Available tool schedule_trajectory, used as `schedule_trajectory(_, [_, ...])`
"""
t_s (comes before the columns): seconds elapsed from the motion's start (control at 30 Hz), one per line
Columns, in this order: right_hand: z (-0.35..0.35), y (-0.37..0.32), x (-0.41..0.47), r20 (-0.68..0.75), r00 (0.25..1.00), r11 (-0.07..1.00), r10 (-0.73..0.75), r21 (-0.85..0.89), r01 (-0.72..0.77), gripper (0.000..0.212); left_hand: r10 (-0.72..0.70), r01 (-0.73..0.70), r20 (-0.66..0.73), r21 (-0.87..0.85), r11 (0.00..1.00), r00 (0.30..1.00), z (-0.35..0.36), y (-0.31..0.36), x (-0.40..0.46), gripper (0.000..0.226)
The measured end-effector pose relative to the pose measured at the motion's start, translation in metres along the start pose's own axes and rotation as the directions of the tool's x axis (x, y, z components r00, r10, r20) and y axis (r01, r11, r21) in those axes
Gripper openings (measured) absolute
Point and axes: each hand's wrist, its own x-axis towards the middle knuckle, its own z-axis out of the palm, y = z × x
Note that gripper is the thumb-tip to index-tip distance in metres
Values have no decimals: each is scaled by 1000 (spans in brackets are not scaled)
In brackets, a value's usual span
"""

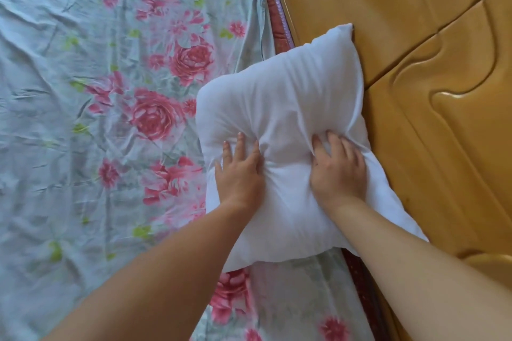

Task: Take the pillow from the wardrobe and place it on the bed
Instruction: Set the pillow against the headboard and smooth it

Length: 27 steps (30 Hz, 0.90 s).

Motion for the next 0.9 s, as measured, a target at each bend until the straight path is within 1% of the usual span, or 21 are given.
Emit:
schedule_trajectory(0.13, [-13,-3,2,-62,997,996,-40,79,44,37,48,-60,-105,-119,991,993,-24,1,-4,31])
schedule_trajectory(0.2, [-24,-11,7,-80,995,990,-56,124,66,33,110,-138,-188,-143,980,976,-40,4,-4,22])
schedule_trajectory(0.27, [-38,-22,15,-112,992,981,-62,174,81,29,173,-211,-238,-143,967,956,-54,10,-2,20])
schedule_trajectory(0.3, [-46,-28,20,-126,990,977,-59,197,84,29,195,-232,-227,-150,961,954,-61,12,-1,25])
schedule_trajectory(0.33, [-54,-35,25,-141,988,972,-56,220,86,30,201,-231,-185,-158,960,962,-66,15,-1,36])
schedule_trajectory(0.4, [-70,-49,33,-172,984,959,-54,264,99,25,157,-165,-64,-153,974,986,-73,17,-2,65])
schedule_trajectory(0.43, [-78,-56,35,-183,981,952,-58,286,110,22,120,-122,-22,-146,982,993,-75,17,-4,76])
schedule_trajectory(0.5, [-92,-68,38,-205,976,936,-72,324,137,19,82,-83,-13,-163,983,997,-81,16,-7,82])
schedule_trajectory(0.53, [-99,-74,38,-218,973,928,-74,343,148,18,96,-101,-37,-191,976,995,-84,17,-9,81])
schedule_trajectory(0.63, [-121,-94,40,-244,968,899,-53,411,153,18,186,-233,-182,-291,928,966,-104,21,-12,67])
schedule_trajectory(0.7, [-133,-106,45,-276,961,881,-26,447,153,18,198,-275,-256,-316,908,946,-119,24,-9,62])
schedule_trajectory(0.83, [-151,-122,59,-332,940,835,79,538,120,18,206,-307,-325,-299,904,923,-150,24,-4,60])
schedule_trajectory(0.9, [-156,-125,63,-352,930,820,105,560,119,18,215,-319,-342,-285,904,915,-163,24,-2,59])
